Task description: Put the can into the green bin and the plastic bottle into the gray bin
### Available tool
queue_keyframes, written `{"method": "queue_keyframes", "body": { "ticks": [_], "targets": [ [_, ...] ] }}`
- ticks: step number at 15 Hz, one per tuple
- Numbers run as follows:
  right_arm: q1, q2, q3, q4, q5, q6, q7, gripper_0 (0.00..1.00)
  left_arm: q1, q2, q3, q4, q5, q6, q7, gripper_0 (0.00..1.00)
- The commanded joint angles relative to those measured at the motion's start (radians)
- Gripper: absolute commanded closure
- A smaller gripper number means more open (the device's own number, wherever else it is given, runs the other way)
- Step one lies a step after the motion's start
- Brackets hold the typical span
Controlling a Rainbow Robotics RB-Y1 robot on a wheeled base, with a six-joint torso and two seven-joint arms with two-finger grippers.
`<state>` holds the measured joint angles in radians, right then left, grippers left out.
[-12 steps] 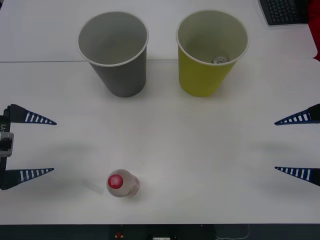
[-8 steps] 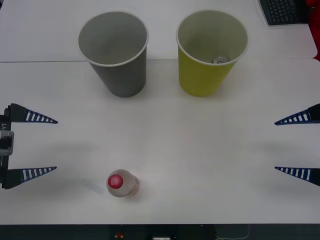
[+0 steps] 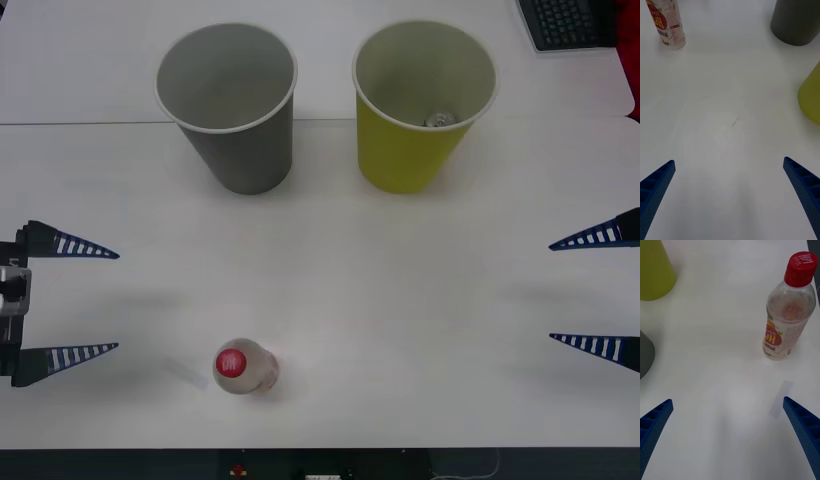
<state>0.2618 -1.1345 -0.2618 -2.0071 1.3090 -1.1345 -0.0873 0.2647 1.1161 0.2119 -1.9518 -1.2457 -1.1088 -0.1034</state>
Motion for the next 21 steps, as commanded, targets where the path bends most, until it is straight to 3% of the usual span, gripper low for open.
{"method": "queue_keyframes", "body": {
  "ticks": [1,10,14,17,21],
  "targets": [
    [0.000,0.000,0.000,0.000,0.000,0.000,0.000,0.00,-0.030,0.004,-0.071,0.073,0.066,0.000,-0.082,0.00],
    [0.000,0.000,0.000,0.000,0.000,0.000,0.000,0.00,-0.240,0.005,-0.396,0.419,0.315,-0.125,-0.345,0.00],
    [0.000,0.000,0.000,0.000,0.000,0.000,0.000,0.00,-0.302,0.004,-0.519,0.485,0.397,-0.132,-0.378,0.00],
    [0.000,0.000,0.000,0.000,0.000,0.000,0.000,0.00,-0.366,-0.015,-0.664,0.577,0.522,-0.151,-0.404,0.00],
    [0.000,0.000,0.000,0.000,0.000,0.000,0.000,0.00,-0.429,-0.059,-0.767,0.645,0.585,-0.174,-0.443,0.00]
  ]
}}
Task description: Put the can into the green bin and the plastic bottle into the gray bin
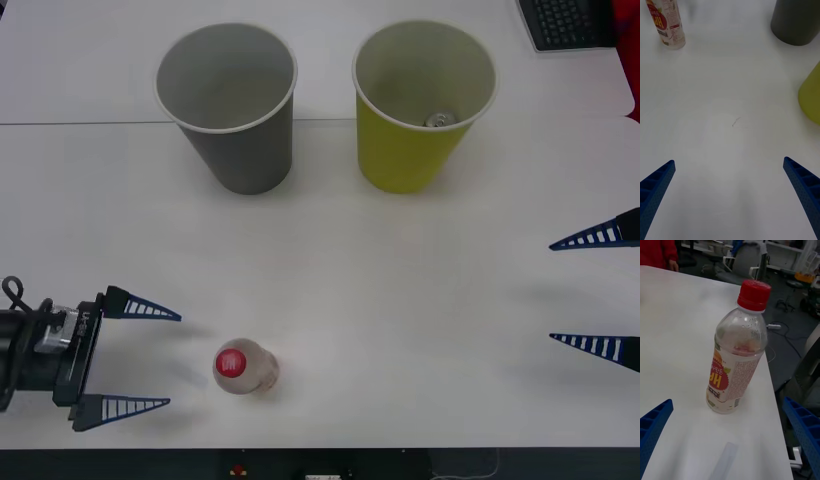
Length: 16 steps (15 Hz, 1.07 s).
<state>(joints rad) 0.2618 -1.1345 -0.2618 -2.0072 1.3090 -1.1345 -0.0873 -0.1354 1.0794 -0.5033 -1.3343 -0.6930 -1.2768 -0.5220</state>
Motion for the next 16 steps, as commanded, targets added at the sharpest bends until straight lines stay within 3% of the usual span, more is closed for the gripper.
{"method": "queue_keyframes", "body": {
  "ticks": [1,7,10,16],
  "targets": [
    [0.000,0.000,0.000,0.000,0.000,0.000,0.000,0.00,-0.033,-0.033,-0.061,0.027,0.032,-0.004,-0.029,0.00],
    [0.000,0.000,0.000,0.000,0.000,0.000,0.000,0.00,-0.059,-0.125,-0.073,0.029,-0.008,0.017,-0.075,0.00],
    [0.000,0.000,0.000,0.000,0.000,0.000,0.000,0.00,-0.078,-0.165,-0.078,0.030,-0.030,0.074,-0.171,0.00],
    [0.000,0.000,0.000,0.000,0.000,0.000,0.000,0.00,-0.132,-0.236,-0.185,0.063,-0.016,0.137,-0.230,0.00]
  ]
}}
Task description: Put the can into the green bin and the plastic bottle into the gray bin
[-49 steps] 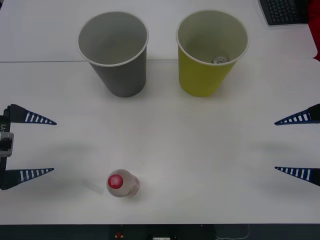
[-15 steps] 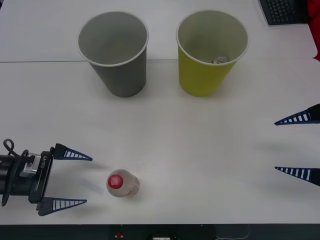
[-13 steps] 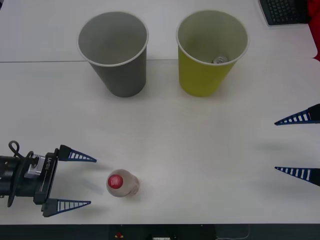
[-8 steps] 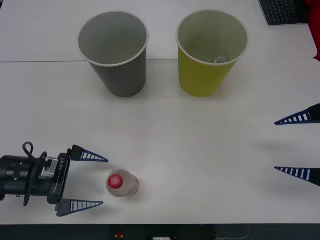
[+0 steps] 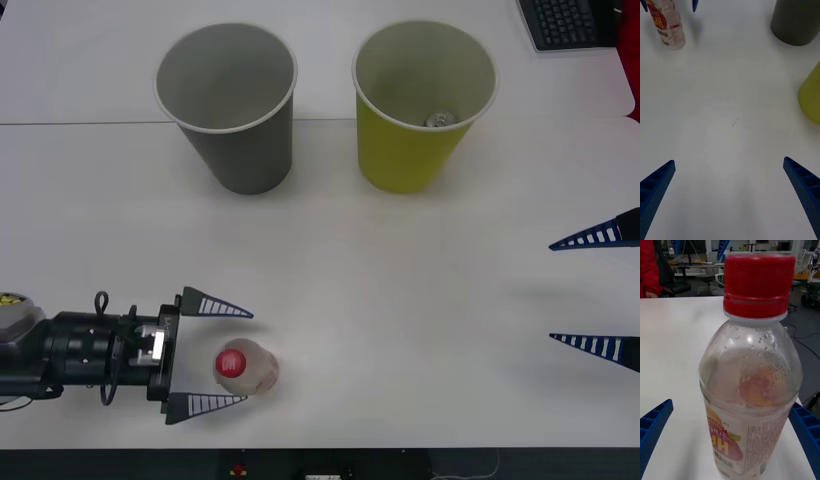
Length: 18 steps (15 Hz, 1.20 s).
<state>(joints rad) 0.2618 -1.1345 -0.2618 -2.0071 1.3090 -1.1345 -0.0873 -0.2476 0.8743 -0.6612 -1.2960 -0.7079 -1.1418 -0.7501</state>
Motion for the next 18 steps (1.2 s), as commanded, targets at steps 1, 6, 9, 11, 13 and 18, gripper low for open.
{"method": "queue_keyframes", "body": {
  "ticks": [1,6,9,11,13,18],
  "targets": [
    [0.000,0.000,0.000,0.000,0.000,0.000,0.000,0.00,-0.030,-0.049,-0.035,0.038,-0.001,0.002,-0.002,0.00],
    [0.000,0.000,0.000,0.000,0.000,0.000,0.000,0.00,-0.044,-0.064,-0.040,0.047,-0.002,0.014,0.003,1.00],
    [0.000,0.000,0.000,0.000,0.000,0.000,0.000,0.00,-0.044,-0.064,-0.038,0.047,-0.002,0.014,0.009,1.00],
    [0.000,0.000,0.000,0.000,0.000,0.000,0.000,0.00,-0.042,-0.064,-0.038,0.047,-0.002,0.016,0.015,1.00],
    [0.000,0.000,0.000,0.000,0.000,0.000,0.000,0.00,-0.041,-0.064,-0.040,0.047,-0.002,0.016,0.026,1.00],
    [0.000,0.000,0.000,0.000,0.000,0.000,0.000,0.00,-0.042,-0.057,-0.032,0.015,-0.001,0.043,0.101,1.00]
  ]
}}
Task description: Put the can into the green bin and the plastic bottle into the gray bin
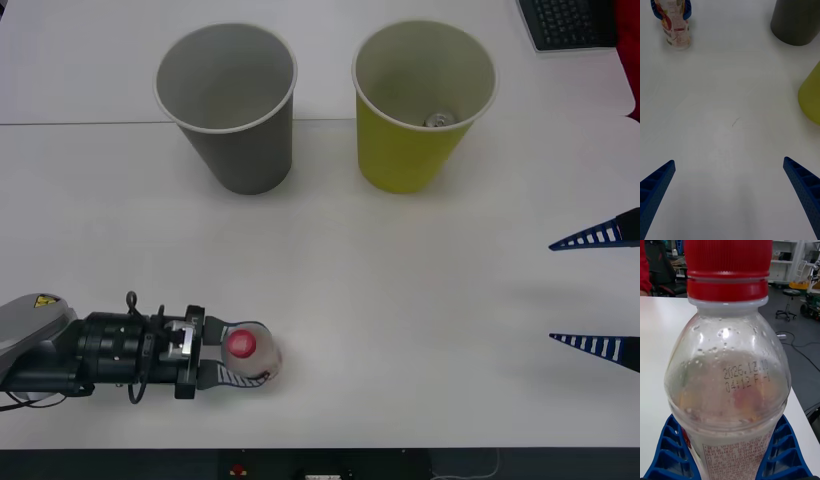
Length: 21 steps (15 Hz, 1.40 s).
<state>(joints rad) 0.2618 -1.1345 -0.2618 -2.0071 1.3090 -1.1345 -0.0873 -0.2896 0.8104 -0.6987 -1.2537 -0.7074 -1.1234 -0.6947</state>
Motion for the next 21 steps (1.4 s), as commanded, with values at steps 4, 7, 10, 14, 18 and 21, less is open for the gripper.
{"method": "queue_keyframes", "body": {
  "ticks": [4,7,10,14,18,21],
  "targets": [
    [0.000,0.000,0.000,0.000,0.000,0.000,0.000,0.00,0.001,0.023,0.013,-0.110,-0.007,0.103,0.221,1.00],
    [0.000,0.000,0.000,0.000,0.000,0.000,0.000,0.00,0.001,0.023,0.016,-0.185,-0.055,0.203,0.379,1.00],
    [0.000,0.000,0.000,0.000,0.000,0.000,0.000,0.00,0.001,0.023,0.019,-0.274,-0.107,0.324,0.521,1.00],
    [0.000,0.000,0.000,0.000,0.000,0.000,0.000,0.00,0.001,0.041,0.071,-0.383,-0.193,0.402,0.732,1.00],
    [0.000,0.000,0.000,0.000,0.000,0.000,0.000,0.00,0.001,0.136,0.113,-0.504,-0.211,0.482,0.936,1.00],
    [0.000,0.000,0.000,0.000,0.000,0.000,0.000,0.00,0.024,0.207,0.128,-0.616,-0.216,0.633,1.037,1.00]
  ]
}}
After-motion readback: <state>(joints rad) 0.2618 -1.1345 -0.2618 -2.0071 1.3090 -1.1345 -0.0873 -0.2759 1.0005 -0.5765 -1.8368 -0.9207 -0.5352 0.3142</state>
